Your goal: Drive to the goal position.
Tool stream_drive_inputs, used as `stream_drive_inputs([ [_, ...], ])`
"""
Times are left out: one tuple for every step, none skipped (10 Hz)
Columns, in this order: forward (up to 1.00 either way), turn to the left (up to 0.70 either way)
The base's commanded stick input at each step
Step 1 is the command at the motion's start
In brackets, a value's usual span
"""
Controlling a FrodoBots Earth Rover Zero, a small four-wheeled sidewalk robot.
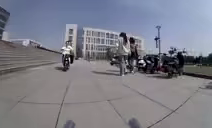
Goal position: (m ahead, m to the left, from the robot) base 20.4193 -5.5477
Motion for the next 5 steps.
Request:
stream_drive_inputs([
  [1.00, 0.00],
  [1.00, 0.00],
  [1.00, 0.00],
  [1.00, 0.00],
  [0.27, 0.00],
])
